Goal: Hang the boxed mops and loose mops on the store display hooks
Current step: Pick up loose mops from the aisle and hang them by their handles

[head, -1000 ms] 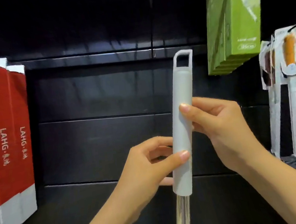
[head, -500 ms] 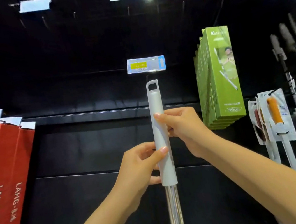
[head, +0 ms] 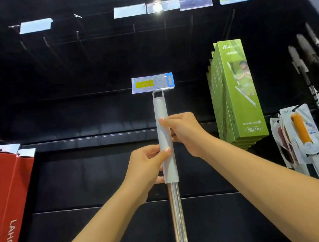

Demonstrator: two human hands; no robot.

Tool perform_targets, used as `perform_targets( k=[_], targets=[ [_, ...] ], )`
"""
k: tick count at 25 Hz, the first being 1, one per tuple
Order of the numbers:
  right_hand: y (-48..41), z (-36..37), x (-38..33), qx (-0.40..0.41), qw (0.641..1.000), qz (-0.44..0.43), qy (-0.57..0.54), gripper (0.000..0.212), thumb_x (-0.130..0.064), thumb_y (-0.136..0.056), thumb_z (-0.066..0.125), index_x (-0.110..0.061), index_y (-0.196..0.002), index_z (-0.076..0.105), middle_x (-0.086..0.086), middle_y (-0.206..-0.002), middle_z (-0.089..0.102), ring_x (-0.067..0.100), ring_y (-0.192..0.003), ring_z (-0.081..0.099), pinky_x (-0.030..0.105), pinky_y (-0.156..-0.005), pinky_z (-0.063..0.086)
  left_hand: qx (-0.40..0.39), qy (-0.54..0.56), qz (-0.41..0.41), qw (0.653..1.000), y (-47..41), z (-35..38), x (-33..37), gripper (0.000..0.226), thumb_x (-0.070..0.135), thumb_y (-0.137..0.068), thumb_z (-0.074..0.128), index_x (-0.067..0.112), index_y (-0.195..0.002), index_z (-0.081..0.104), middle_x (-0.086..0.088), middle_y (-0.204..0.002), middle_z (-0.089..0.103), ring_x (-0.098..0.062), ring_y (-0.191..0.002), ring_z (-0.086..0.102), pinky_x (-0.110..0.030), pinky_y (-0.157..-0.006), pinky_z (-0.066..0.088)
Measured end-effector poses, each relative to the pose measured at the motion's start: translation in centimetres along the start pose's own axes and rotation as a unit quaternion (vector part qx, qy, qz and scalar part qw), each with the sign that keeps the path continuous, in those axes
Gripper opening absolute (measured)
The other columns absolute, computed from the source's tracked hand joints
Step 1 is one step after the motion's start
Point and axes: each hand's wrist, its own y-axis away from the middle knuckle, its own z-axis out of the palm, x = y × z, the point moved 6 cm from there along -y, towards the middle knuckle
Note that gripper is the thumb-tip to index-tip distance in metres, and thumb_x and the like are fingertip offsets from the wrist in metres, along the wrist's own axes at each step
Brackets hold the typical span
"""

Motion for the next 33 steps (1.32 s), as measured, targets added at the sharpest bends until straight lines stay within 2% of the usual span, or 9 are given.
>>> perform_targets(
  k=[4, 10, 13, 16, 19, 21, 24, 29, 33],
  targets=[
    [-1.4, 0.2, 0.7, -0.003, 1.000, -0.020, -0.012, 0.012, -0.029, -0.092, 0.063, -0.025, -0.081, 0.059, -0.003, -0.088, 0.063, 0.016, -0.080, 0.064, 0.023, -0.063, 0.053, 0.000, -0.008, 0.029, 1.000, -1.4, -0.4, -0.4, 0.030, 0.027, -0.091, 0.065, 0.015, -0.119, 0.066, 0.001, -0.101, 0.071, -0.014, -0.086, 0.069, -0.023, -0.055, 0.059],
    [-3.2, 1.3, 2.8, -0.025, 0.999, -0.033, -0.024, 0.012, -0.028, -0.093, 0.061, -0.018, -0.100, 0.059, -0.003, -0.092, 0.064, 0.015, -0.083, 0.066, 0.026, -0.070, 0.056, 0.012, -0.022, 0.067, 0.997, -3.2, -1.4, -2.7, 0.013, 0.028, -0.090, 0.065, 0.028, -0.103, 0.066, 0.009, -0.093, 0.071, -0.005, -0.080, 0.070, -0.018, -0.054, 0.056],
    [-3.8, 1.8, 5.7, -0.025, 0.999, 0.009, -0.042, 0.006, -0.026, -0.092, 0.063, -0.023, -0.087, 0.060, -0.002, -0.089, 0.065, 0.015, -0.081, 0.066, 0.030, -0.074, 0.056, 0.006, -0.034, 0.054, 0.998, -4.1, -1.2, -5.0, 0.019, 0.027, -0.092, 0.063, 0.023, -0.111, 0.066, 0.004, -0.099, 0.072, -0.011, -0.088, 0.071, -0.026, -0.063, 0.061],
    [-4.6, 1.9, 9.0, -0.013, 0.998, 0.045, -0.032, 0.017, -0.024, -0.092, 0.062, -0.024, -0.075, 0.060, -0.001, -0.082, 0.066, 0.018, -0.079, 0.067, 0.040, -0.084, 0.056, 0.004, -0.043, 0.033, 0.999, -5.0, -0.6, -7.9, 0.020, 0.025, -0.094, 0.062, 0.018, -0.111, 0.070, 0.000, -0.098, 0.074, -0.016, -0.092, 0.070, -0.041, -0.077, 0.062],
    [-5.7, 2.5, 11.8, -0.033, 0.999, 0.036, -0.011, 0.030, -0.023, -0.095, 0.057, 0.005, -0.092, 0.066, 0.016, -0.089, 0.067, 0.041, -0.097, 0.064, 0.053, -0.094, 0.051, 0.019, -0.027, 0.007, 0.999, -6.6, -0.1, -11.1, 0.020, 0.022, -0.094, 0.062, 0.017, -0.110, 0.072, -0.003, -0.094, 0.075, -0.019, -0.090, 0.071, -0.045, -0.082, 0.060],
    [-6.7, 2.7, 13.7, -0.029, 0.999, 0.037, 0.000, 0.044, -0.023, -0.095, 0.056, 0.018, -0.110, 0.055, 0.034, -0.106, 0.062, 0.048, -0.110, 0.055, 0.058, -0.095, 0.048, 0.027, -0.027, -0.015, 0.999, -7.9, 0.2, -13.2, 0.018, 0.023, -0.095, 0.062, 0.014, -0.103, 0.074, -0.008, -0.094, 0.075, -0.022, -0.088, 0.071, -0.048, -0.081, 0.059],
    [-8.2, 2.8, 16.8, -0.021, 0.998, 0.051, 0.013, 0.040, -0.025, -0.095, 0.056, 0.014, -0.105, 0.060, 0.028, -0.110, 0.064, 0.040, -0.105, 0.062, 0.052, -0.094, 0.051, 0.009, -0.026, -0.019, 0.999, -9.9, 1.3, -15.9, 0.024, 0.024, -0.096, 0.060, 0.004, -0.098, 0.074, -0.020, -0.097, 0.072, -0.031, -0.087, 0.070, -0.050, -0.079, 0.059],
    [-11.0, 2.8, 21.4, -0.009, 0.996, 0.080, 0.032, 0.020, -0.028, -0.095, 0.057, -0.012, -0.086, 0.065, 0.009, -0.100, 0.067, 0.024, -0.094, 0.066, 0.042, -0.090, 0.055, -0.003, 0.012, -0.056, 0.998, -13.0, 2.3, -20.3, 0.018, 0.027, -0.095, 0.062, 0.016, -0.102, 0.075, -0.004, -0.093, 0.075, -0.019, -0.086, 0.073, -0.031, -0.066, 0.061],
    [-12.4, 2.8, 23.6, -0.002, 0.996, 0.077, 0.050, 0.021, -0.028, -0.095, 0.057, -0.011, -0.086, 0.065, 0.004, -0.089, 0.066, 0.022, -0.088, 0.066, 0.038, -0.084, 0.057, 0.005, 0.044, -0.073, 0.996, -14.4, 2.9, -22.8, 0.019, 0.028, -0.093, 0.064, 0.017, -0.105, 0.074, -0.003, -0.095, 0.074, -0.018, -0.087, 0.072, -0.024, -0.059, 0.058]
  ],
)
